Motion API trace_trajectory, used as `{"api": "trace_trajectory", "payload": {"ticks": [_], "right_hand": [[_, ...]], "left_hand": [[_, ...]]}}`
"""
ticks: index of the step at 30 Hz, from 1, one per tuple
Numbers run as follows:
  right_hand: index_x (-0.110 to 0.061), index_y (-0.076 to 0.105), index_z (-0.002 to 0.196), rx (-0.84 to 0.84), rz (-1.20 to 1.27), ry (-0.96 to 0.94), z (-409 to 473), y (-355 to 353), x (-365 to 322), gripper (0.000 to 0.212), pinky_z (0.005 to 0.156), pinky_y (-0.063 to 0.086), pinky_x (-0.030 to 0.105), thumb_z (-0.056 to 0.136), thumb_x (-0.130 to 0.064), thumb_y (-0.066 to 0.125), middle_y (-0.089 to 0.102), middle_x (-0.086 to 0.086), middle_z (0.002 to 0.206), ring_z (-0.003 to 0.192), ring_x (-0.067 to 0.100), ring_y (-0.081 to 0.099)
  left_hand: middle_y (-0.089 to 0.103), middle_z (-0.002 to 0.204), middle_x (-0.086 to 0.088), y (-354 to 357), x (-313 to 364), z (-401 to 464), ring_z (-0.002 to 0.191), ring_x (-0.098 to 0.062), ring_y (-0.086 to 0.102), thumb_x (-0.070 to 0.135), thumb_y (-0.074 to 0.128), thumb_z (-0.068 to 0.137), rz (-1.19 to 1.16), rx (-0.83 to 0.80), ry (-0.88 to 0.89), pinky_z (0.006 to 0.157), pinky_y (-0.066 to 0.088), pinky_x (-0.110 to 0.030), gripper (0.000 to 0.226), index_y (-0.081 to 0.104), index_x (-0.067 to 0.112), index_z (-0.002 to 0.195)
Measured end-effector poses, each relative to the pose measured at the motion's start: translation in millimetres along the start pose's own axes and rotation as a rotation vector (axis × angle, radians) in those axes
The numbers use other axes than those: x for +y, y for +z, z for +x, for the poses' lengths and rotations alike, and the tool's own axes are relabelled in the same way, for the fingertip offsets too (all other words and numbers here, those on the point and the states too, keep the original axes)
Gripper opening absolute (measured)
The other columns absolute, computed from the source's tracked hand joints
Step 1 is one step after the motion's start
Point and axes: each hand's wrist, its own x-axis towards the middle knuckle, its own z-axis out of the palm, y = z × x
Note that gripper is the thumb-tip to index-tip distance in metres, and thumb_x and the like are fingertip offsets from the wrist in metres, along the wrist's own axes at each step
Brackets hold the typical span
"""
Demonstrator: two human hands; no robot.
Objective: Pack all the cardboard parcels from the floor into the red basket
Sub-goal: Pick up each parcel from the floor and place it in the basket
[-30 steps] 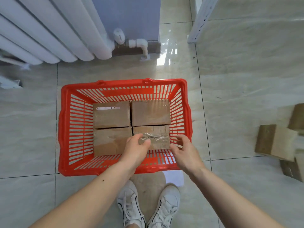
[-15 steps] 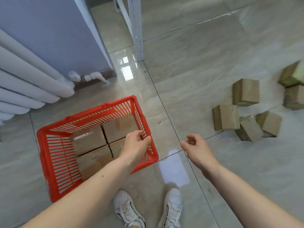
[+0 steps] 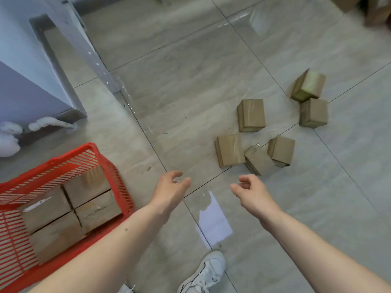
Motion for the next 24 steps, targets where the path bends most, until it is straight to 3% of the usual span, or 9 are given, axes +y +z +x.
{"api": "trace_trajectory", "payload": {"ticks": [7, 13, 19, 24], "right_hand": [[-0.016, 0.05, 0.129, 0.045, 0.03, 0.052, 42.7, -75.0, 6.7, 0.044, 0.098, 0.05, 0.046, 0.089, -0.03, 0.062, 0.06, 0.004, 0.119, 0.111, 0.025, 0.06], [-0.017, 0.047, 0.133, 0.032, 0.028, 0.077, 86.2, -103.3, -14.2, 0.047, 0.1, 0.05, 0.045, 0.09, -0.032, 0.059, 0.06, 0.001, 0.118, 0.111, 0.022, 0.061], [-0.019, 0.043, 0.136, -0.037, 0.0, 0.13, 143.3, -104.3, -8.6, 0.052, 0.098, 0.05, 0.043, 0.091, -0.04, 0.057, 0.059, -0.008, 0.102, 0.106, 0.02, 0.061], [-0.017, 0.045, 0.132, -0.051, 0.01, 0.202, 207.9, -80.4, 12.9, 0.05, 0.096, 0.052, 0.045, 0.09, -0.04, 0.058, 0.062, 0.005, 0.115, 0.105, 0.024, 0.061]], "left_hand": [[0.056, 0.133, -0.007, 70.5, 56.9, 20.1, 0.122, -0.025, 0.054, 0.032, 0.06, 0.09, -0.016, -0.055, 0.025, 0.099, 0.043, -0.034, 0.048, 0.052, 0.019, 0.135], [0.06, 0.127, -0.008, 88.8, 103.5, 63.2, 0.117, -0.025, 0.057, 0.03, 0.059, 0.091, 0.053, -0.045, 0.065, 0.093, 0.044, -0.031, 0.043, 0.054, 0.018, 0.132], [0.056, 0.132, -0.007, 119.0, 126.8, 119.9, 0.124, -0.021, 0.052, 0.03, 0.059, 0.092, 0.111, -0.087, 0.069, 0.09, 0.038, -0.027, 0.045, 0.052, 0.019, 0.135], [0.04, 0.146, -0.005, 152.4, 106.6, 177.6, 0.13, -0.017, 0.044, 0.031, 0.058, 0.093, 0.182, -0.097, 0.059, 0.101, 0.036, -0.028, 0.054, 0.043, 0.021, 0.143]]}}
